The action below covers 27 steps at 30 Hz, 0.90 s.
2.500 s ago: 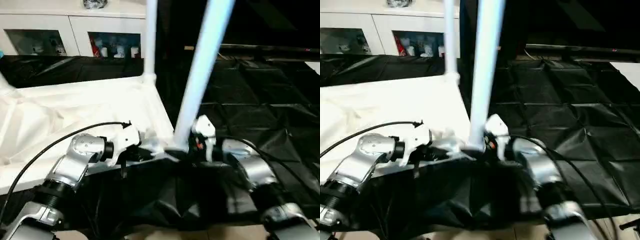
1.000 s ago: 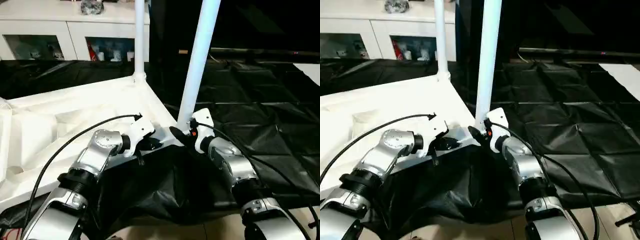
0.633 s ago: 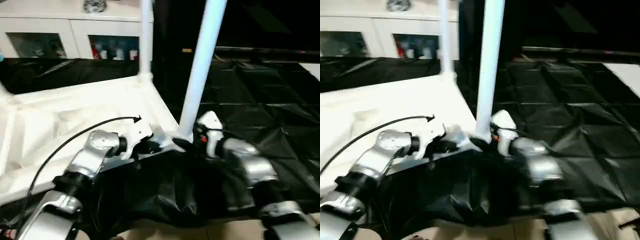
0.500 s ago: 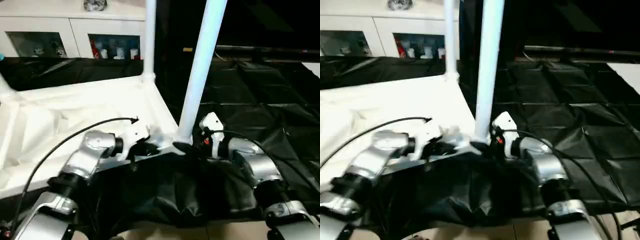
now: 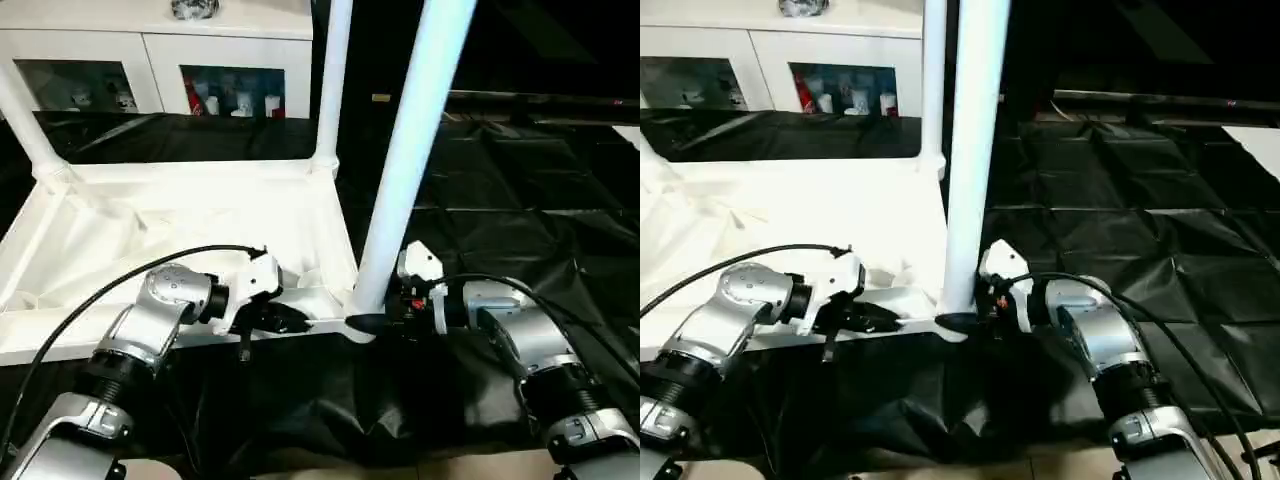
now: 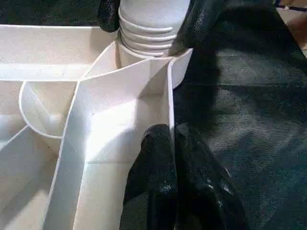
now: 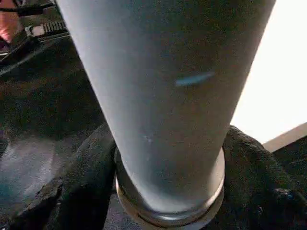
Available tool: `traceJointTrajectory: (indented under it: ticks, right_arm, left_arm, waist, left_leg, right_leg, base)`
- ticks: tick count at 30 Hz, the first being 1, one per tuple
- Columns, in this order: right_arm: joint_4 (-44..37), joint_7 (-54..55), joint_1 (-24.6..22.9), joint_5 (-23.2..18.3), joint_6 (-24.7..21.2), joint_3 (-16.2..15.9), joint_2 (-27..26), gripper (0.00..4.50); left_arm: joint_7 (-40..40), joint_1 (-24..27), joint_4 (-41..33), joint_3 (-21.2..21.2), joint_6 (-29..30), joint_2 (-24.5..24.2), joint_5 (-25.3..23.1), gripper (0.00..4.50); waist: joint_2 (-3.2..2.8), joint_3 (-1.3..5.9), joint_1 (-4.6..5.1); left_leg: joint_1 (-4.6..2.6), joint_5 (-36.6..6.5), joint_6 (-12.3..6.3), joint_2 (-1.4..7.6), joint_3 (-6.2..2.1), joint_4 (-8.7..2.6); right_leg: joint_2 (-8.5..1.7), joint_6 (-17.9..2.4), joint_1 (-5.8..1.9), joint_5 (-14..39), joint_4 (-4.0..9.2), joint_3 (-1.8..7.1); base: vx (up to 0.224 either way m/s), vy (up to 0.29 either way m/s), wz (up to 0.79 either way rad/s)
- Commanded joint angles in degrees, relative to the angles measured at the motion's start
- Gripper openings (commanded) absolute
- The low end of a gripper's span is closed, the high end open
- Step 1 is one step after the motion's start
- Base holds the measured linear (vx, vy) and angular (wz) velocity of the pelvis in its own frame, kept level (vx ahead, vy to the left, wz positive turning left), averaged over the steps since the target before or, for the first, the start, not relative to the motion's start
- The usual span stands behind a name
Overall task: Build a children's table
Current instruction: Rotate leg to tighten
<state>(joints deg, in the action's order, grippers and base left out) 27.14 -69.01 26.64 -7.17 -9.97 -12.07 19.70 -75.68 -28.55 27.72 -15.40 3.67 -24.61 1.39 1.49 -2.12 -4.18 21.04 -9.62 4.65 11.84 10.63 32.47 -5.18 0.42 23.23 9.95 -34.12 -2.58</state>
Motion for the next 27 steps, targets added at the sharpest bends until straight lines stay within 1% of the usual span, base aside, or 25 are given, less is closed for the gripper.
traceJointTrajectory:
  ticks: [1, 2, 3, 4, 5, 6, 7, 8, 9, 10, 11, 12, 13, 14, 15, 16, 17, 18, 20, 21, 23, 25, 27]
  right_arm:
    - [-0.93, -2.18, -1.22, -0.63, -1.04, -2.69, -0.49, 2.78]
    - [-0.91, -2.06, -1.26, -0.66, -1.07, -2.64, -0.55, 2.77]
    - [-0.89, -1.80, -1.34, -0.71, -1.12, -2.54, -0.67, 2.76]
    - [-0.54, -0.01, -1.61, -0.47, -0.71, -2.07, -1.52, 2.76]
    - [-0.26, 1.20, -1.68, -0.28, -0.89, -1.78, -2.00, 2.76]
    - [0.44, 3.34, -1.64, 0.19, -1.26, -1.32, -2.84, 2.76]
    - [2.39, 8.22, -1.24, 1.22, -1.01, -0.30, -4.69, 2.76]
    - [5.23, 14.22, -0.34, 2.27, -0.79, 1.05, -6.73, 2.76]
    - [5.28, 14.32, -0.33, 2.29, -0.79, 1.07, -6.76, 2.76]
    - [8.12, 20.28, 0.73, 2.88, -0.69, 2.57, -8.82, 2.75]
    - [8.98, 22.16, 1.08, 2.97, -0.68, 3.09, -9.52, 2.75]
    - [11.86, 28.63, 2.36, 2.77, -0.89, 5.08, -12.15, 2.75]
    - [13.09, 31.65, 2.99, 2.90, -0.96, 5.76, -13.47, 2.75]
    - [13.85, 33.65, 3.43, 3.22, -0.78, 5.99, -14.26, 2.75]
    - [14.78, 36.27, 4.00, 3.49, -0.67, 6.39, -15.25, 2.75]
    - [16.81, 41.71, 5.43, 3.42, -0.96, 7.63, -17.81, 2.75]
    - [16.81, 41.71, 5.43, 3.42, -0.96, 7.63, -17.81, 2.75]
    - [17.56, 43.13, 5.93, 3.42, -0.95, 8.16, -18.72, 2.75]
    - [18.59, 44.34, 6.68, 3.26, 0.01, 8.61, -20.38, 2.75]
    - [18.57, 43.31, 6.89, 3.48, 1.32, 7.88, -21.13, 2.75]
    - [18.37, 41.56, 7.17, 3.58, 2.57, 6.94, -21.84, 3.45]
    - [17.89, 39.68, 7.11, 2.72, 2.59, 7.20, -21.74, 3.48]
    - [17.53, 38.56, 6.98, 2.47, 2.58, 7.27, -21.28, 3.81]
  left_arm:
    - [0.92, 0.43, -0.30, -0.16, 0.06, 1.03, 1.09, 0.00]
    - [1.07, 0.42, -0.23, -0.12, -0.03, 1.12, 1.05, 0.00]
    - [1.36, 0.40, -0.10, -0.06, -0.22, 1.28, 1.01, 0.00]
    - [3.77, -0.10, 0.72, 0.18, -0.88, 2.15, 0.26, 0.00]
    - [4.64, -0.33, 1.15, 0.21, -1.46, 2.53, -0.04, 0.00]
    - [5.53, -0.61, 1.53, 0.28, -1.40, 3.07, -0.19, 0.00]
    - [7.90, -1.21, 2.23, 0.34, -0.81, 3.88, -1.03, 0.00]
    - [9.78, -1.76, 2.89, 0.41, -0.56, 4.51, -1.72, 0.00]
    - [9.81, -1.77, 2.90, 0.41, -0.55, 4.52, -1.73, 0.00]
    - [12.93, -3.01, 4.29, 0.73, 0.34, 5.95, -2.46, 0.00]
    - [13.98, -3.42, 4.75, 0.86, 0.59, 6.44, -2.66, 0.00]
    - [17.40, -4.87, 6.23, 1.45, 1.51, 8.29, -3.01, 0.00]
    - [19.21, -5.53, 6.90, 1.82, 1.84, 9.29, -3.10, 0.00]
    - [20.53, -6.01, 7.38, 2.04, 2.08, 9.95, -3.25, 0.00]
    - [21.95, -6.55, 7.87, 2.08, 2.31, 10.64, -3.61, 0.00]
    - [25.05, -7.56, 8.87, 1.87, 2.58, 12.20, -4.73, 0.00]
    - [25.05, -7.56, 8.87, 1.87, 2.58, 12.20, -4.73, 0.00]
    - [25.86, -7.82, 9.24, 1.83, 2.53, 12.72, -5.06, 0.00]
    - [27.15, -8.13, 9.58, 1.85, 2.63, 13.87, -5.38, 0.00]
    - [27.41, -8.11, 9.32, 1.72, 2.73, 14.65, -5.33, 0.00]
    - [27.31, -7.97, 8.86, 1.52, 2.83, 15.53, -5.09, 0.00]
    - [26.00, -7.47, 8.17, 1.28, 2.49, 15.43, -4.72, 0.00]
    - [24.99, -6.93, 7.61, 0.99, 2.13, 14.90, -4.62, 0.00]
  waist:
    - [0.44, 2.96, -0.01]
    - [0.54, 2.95, -0.06]
    - [0.50, 2.98, -0.07]
    - [0.52, 2.98, -0.03]
    - [0.74, 2.93, -0.09]
    - [0.83, 2.87, -0.09]
    - [0.82, 2.74, 0.00]
    - [0.79, 2.70, 0.04]
    - [0.81, 2.63, 0.33]
    - [0.84, 2.59, 0.72]
    - [0.87, 2.55, 1.03]
    - [0.95, 2.51, 1.33]
    - [1.16, 2.53, 1.58]
    - [1.05, 2.51, 1.68]
    - [1.02, 2.52, 1.73]
    - [1.05, 2.51, 1.87]
    - [1.07, 2.50, 1.99]
    - [1.04, 2.58, 2.04]
    - [0.95, 2.60, 2.07]
    - [0.98, 2.62, 2.07]
    - [1.06, 2.71, 1.98]
    - [1.20, 2.77, 1.87]
    - [1.13, 2.78, 1.80]
  left_leg:
    - [-0.60, -14.45, -1.96, 1.36, 0.06, -3.66]
    - [-0.64, -14.49, -1.97, 1.37, 0.07, -3.66]
    - [-0.64, -14.46, -1.96, 1.38, 0.06, -3.66]
    - [-0.56, -14.41, -1.98, 1.36, 0.08, -3.64]
    - [-0.63, -14.64, -1.93, 1.37, 0.07, -3.66]
    - [-0.67, -14.82, -1.87, 1.37, 0.07, -3.71]
    - [-0.60, -15.57, -1.41, 1.32, 0.00, -3.85]
    - [-0.78, -16.29, -1.11, 1.27, -0.02, -3.88]
    - [-0.95, -17.67, -0.15, 1.19, -0.09, -3.94]
    - [-0.83, -18.97, 0.84, 1.13, -0.41, -4.16]
    - [-0.87, -19.44, 1.25, 1.13, -0.44, -4.21]
    - [-1.14, -21.10, 1.58, 0.97, -0.53, -4.10]
    - [-1.05, -21.69, 1.70, 0.89, -0.70, -4.09]
    - [-0.98, -21.64, 1.76, 0.91, -0.78, -4.16]
    - [-1.16, -22.02, 1.74, 0.92, -0.81, -4.08]
    - [-1.12, -21.96, 1.49, 0.87, -0.77, -4.06]
    - [-1.08, -21.96, 1.40, 0.81, -0.72, -4.07]
    - [-1.02, -21.90, 1.35, 0.82, -0.81, -4.10]
    - [-1.06, -22.10, 1.10, 0.93, -0.77, -4.11]
    - [-0.91, -21.77, 0.85, 0.93, -0.70, -4.11]
    - [-0.81, -21.05, 0.37, 0.96, -0.55, -4.09]
    - [-0.71, -20.02, -0.22, 0.96, -0.42, -4.04]
    - [-0.61, -19.04, -0.56, 1.01, -0.36, -4.04]
  right_leg:
    - [-2.27, -11.50, -2.22, 14.78, 3.72, 1.73]
    - [-2.30, -11.46, -2.20, 15.04, 3.73, 1.73]
    - [-2.33, -11.46, -2.22, 15.05, 3.72, 1.74]
    - [-2.32, -11.39, -2.19, 14.97, 3.72, 1.76]
    - [-2.34, -11.08, -2.17, 15.66, 3.85, 1.76]
    - [-2.37, -10.88, -2.08, 16.33, 3.92, 1.79]
    - [-2.42, -10.26, -2.00, 18.26, 4.06, 1.82]
    - [-2.43, -9.85, -1.87, 19.73, 4.27, 1.80]
    - [-2.56, -9.38, -1.51, 22.45, 4.52, 1.86]
    - [-2.65, -8.30, -1.72, 25.31, 4.72, 1.67]
    - [-2.59, -7.96, -1.57, 26.14, 4.82, 1.67]
    - [-2.59, -7.18, -1.28, 28.52, 5.13, 1.59]
    - [-2.71, -6.48, -1.34, 30.53, 5.31, 1.51]
    - [-2.78, -6.15, -1.36, 31.09, 5.39, 1.49]
    - [-2.81, -5.68, -1.13, 31.93, 5.67, 1.47]
    - [-2.77, -5.53, -1.04, 31.80, 5.76, 1.54]
    - [-2.67, -5.46, -0.97, 31.75, 5.78, 1.56]
    - [-2.68, -5.45, -1.11, 31.43, 5.73, 1.46]
    - [-2.62, -5.81, -1.01, 29.92, 5.68, 1.50]
    - [-2.60, -6.13, -1.09, 28.64, 5.62, 1.57]
    - [-2.54, -6.77, -1.19, 26.51, 5.40, 1.63]
    - [-2.49, -7.44, -1.35, 24.67, 5.20, 1.70]
    - [-2.49, -8.03, -1.46, 22.85, 4.98, 1.76]
  base:
    - [0.000, 0.000, 0.00]
    - [0.000, 0.000, 0.00]
    - [0.000, 0.000, 0.00]
    - [0.000, 0.000, 0.00]
    - [0.000, 0.000, 0.00]
    - [0.000, 0.000, 0.00]
    - [0.000, 0.000, 0.00]
    - [0.000, 0.000, 0.00]
    - [0.000, 0.000, 0.00]
    - [0.000, 0.000, 0.00]
    - [0.000, 0.000, 0.00]
    - [0.000, 0.000, 0.00]
    - [0.000, 0.000, 0.00]
    - [0.000, 0.000, 0.00]
    - [0.000, 0.000, 0.00]
    - [0.000, 0.000, 0.00]
    - [0.000, 0.000, 0.00]
    - [0.000, 0.000, 0.00]
    - [0.000, 0.000, 0.00]
    - [0.000, 0.000, 0.00]
    - [0.000, 0.000, 0.00]
    - [0.000, 0.000, 0.00]
    - [0.000, 0.000, 0.00]
